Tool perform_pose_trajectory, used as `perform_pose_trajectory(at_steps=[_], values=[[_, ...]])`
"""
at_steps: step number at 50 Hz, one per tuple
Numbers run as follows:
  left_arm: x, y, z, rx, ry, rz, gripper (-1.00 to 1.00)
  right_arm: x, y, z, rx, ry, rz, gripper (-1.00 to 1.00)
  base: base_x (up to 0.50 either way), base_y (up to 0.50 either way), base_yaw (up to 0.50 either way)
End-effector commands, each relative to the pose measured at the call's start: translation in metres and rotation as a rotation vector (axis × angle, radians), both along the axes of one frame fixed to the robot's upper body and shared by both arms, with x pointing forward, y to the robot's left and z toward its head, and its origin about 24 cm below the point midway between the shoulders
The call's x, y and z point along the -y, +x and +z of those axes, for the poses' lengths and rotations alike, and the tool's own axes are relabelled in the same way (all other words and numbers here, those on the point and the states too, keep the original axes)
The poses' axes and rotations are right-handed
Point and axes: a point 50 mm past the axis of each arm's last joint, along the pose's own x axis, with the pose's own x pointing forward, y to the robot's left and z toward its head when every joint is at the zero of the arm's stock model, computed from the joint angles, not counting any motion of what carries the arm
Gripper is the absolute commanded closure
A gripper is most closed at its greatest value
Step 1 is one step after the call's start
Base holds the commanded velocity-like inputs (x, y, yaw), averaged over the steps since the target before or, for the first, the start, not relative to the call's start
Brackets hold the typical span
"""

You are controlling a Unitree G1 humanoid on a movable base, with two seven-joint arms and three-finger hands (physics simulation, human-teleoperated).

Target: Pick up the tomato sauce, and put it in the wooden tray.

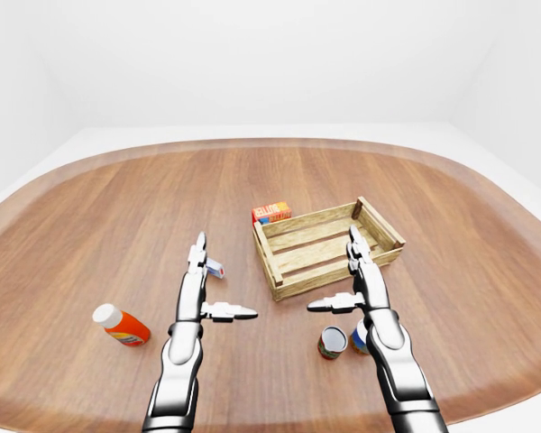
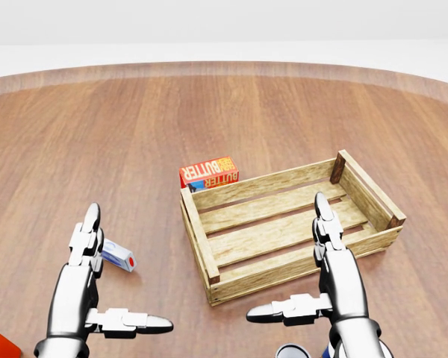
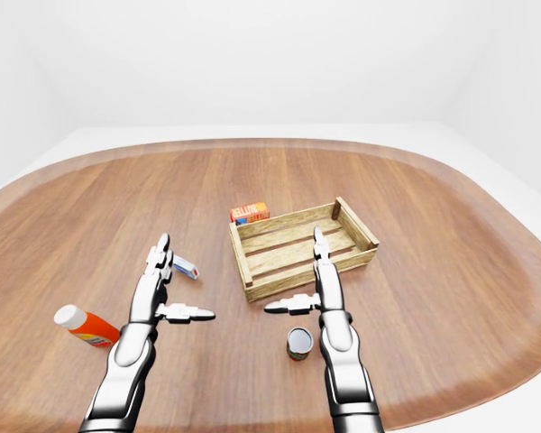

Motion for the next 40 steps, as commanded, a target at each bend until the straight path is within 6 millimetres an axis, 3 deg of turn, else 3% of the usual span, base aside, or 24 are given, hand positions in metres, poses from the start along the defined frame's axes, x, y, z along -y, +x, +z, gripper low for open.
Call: perform_pose_trajectory(at_steps=[1, 16, 18, 30, 40], values=[[0.0, -0.001, -0.002, -0.009, 0.002, -0.003, -1.0, 0.0, -0.001, -0.001, -0.003, -0.003, 0.004, -1.0, 0.5, 0.0, 0.0], [0.001, 0.0, -0.003, -0.014, 0.006, -0.006, -1.0, -0.002, -0.001, 0.0, -0.003, -0.01, 0.015, -1.0, 0.5, 0.0, 0.0], [0.001, -0.001, -0.003, -0.014, 0.008, -0.006, -1.0, -0.003, -0.006, 0.007, 0.054, 0.033, 0.044, -1.0, 0.5, 0.0, 0.0], [0.0, 0.0, -0.003, -0.014, 0.009, -0.001, -1.0, -0.001, -0.018, 0.032, 0.151, 0.028, 0.057, -1.0, 0.0, 0.0, 0.0], [0.0, 0.0, -0.003, -0.013, 0.009, 0.003, -1.0, -0.006, -0.022, 0.046, 0.168, -0.147, 0.099, -1.0, 0.0, 0.0, 0.0]])
